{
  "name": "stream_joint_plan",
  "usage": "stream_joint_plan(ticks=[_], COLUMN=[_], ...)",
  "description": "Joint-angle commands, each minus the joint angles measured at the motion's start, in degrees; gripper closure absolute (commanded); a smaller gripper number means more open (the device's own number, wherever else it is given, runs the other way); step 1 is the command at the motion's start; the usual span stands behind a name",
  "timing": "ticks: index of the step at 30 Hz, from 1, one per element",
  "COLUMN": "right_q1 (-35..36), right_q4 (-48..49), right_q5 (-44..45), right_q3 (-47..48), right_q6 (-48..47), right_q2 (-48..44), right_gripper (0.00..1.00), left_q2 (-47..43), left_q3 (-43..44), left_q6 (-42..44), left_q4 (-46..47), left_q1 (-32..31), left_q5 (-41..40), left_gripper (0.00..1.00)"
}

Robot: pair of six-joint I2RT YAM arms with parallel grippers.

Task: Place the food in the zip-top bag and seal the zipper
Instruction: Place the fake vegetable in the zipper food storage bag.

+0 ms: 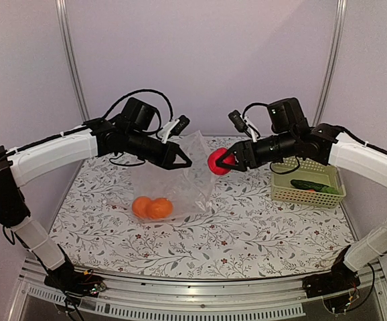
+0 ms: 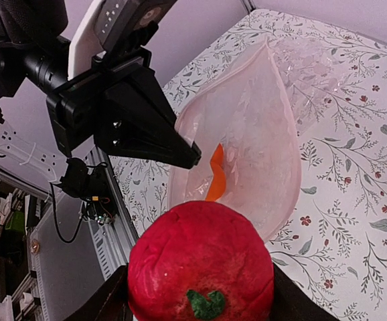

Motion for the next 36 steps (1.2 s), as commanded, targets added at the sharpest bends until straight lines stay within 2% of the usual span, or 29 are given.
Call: stream_joint_plan(ticks=[1,11,17,30,36], right_q1=[2.0,4.5,4.6,7.8,8.7], right_q4=[5.9,6.8,2.9,-0.9,-1.6], right_q5=[-0.7,6.1,12.9,17.0,18.8], right_q3=[2.2,4.7,6.7,12.2,14.2], right_q6=[1.8,3.2,2.8,0.6,0.6], right_q2=[4.1,12.7,14.6,19.8,22.4], right_gripper=[0.39,0.39,0.39,0.37,0.32], left_q2=[-0.3,-0.4,-0.4,0.1,0.1], left_q3=[-0.2,-0.1,-0.1,-0.2,-0.2], left_q6=[0.3,0.4,0.3,0.2,0.2], left_q4=[-0.3,-0.4,-0.4,-0.2,-0.2], left_q1=[-0.5,-0.5,-0.5,-0.5,-0.5], left_q5=[0.2,0.1,0.3,1.0,1.0], left_gripper=[1.0,1.0,1.0,1.0,1.0])
